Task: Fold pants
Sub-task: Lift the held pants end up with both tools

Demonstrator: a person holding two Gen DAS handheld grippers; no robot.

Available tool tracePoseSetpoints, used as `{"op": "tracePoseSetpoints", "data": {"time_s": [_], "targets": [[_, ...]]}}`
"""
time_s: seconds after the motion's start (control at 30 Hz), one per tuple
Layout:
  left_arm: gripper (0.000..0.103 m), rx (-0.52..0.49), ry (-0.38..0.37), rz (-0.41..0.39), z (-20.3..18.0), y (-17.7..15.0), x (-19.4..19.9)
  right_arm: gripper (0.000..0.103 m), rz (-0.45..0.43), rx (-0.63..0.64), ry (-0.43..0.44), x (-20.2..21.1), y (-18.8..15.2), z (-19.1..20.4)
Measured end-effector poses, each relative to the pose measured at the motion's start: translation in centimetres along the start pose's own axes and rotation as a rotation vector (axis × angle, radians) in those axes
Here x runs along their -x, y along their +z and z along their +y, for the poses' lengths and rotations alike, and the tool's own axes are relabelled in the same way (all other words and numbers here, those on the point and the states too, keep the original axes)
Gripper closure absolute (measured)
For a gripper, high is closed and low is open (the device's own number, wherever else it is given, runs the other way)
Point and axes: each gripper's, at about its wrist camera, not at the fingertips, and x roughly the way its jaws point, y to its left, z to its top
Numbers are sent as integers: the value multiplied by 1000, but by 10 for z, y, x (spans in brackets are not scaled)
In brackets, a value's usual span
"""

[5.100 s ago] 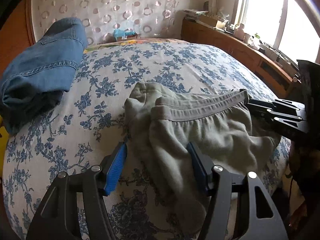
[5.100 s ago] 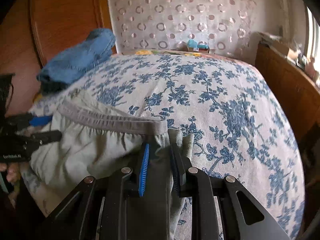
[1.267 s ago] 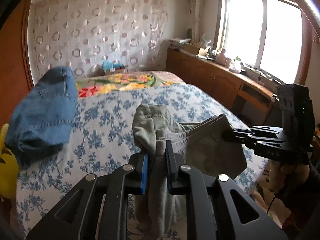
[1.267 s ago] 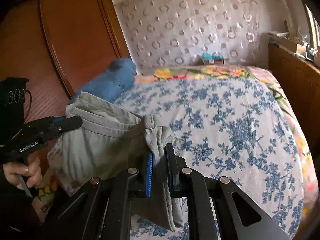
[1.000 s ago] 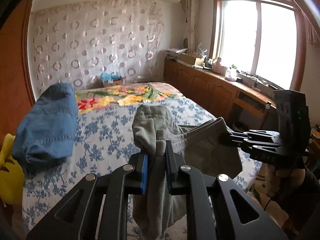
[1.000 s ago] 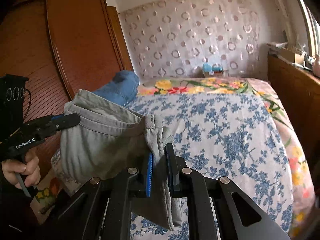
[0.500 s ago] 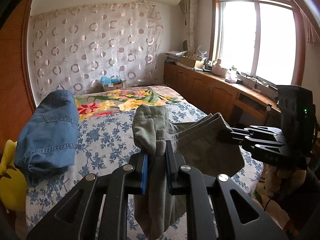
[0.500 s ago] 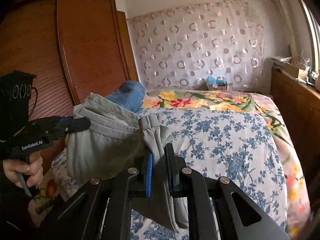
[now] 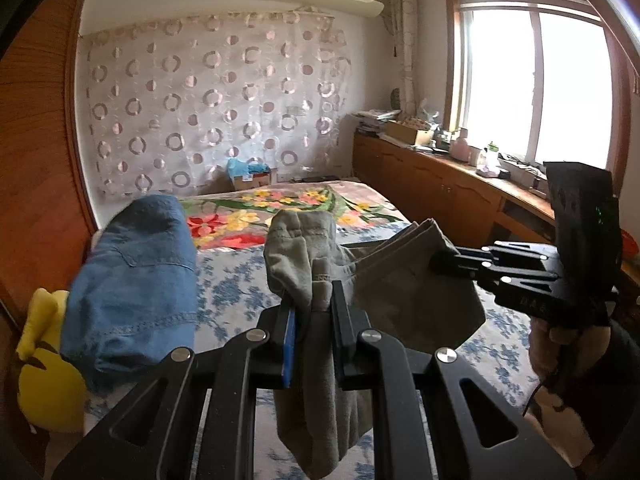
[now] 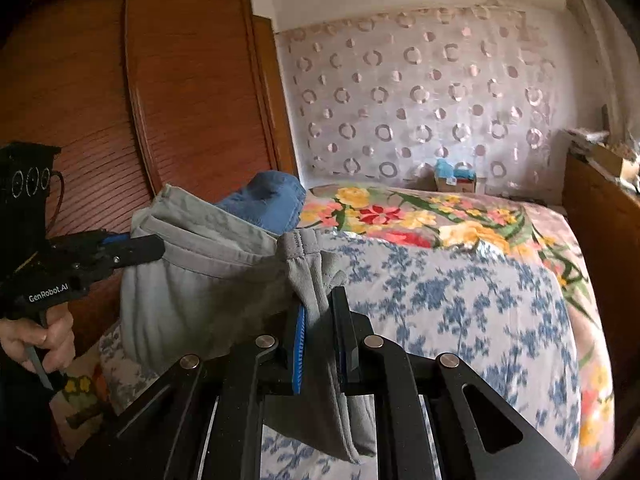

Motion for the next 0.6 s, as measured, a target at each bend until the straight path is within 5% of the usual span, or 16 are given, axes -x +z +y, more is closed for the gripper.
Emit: {"op": "tracePoseSetpoints", "data": {"time_s": [0.6], "targets": [[87,71,123,-25,80,12,-10,91,-2,149,82,-105,62,2]]}}
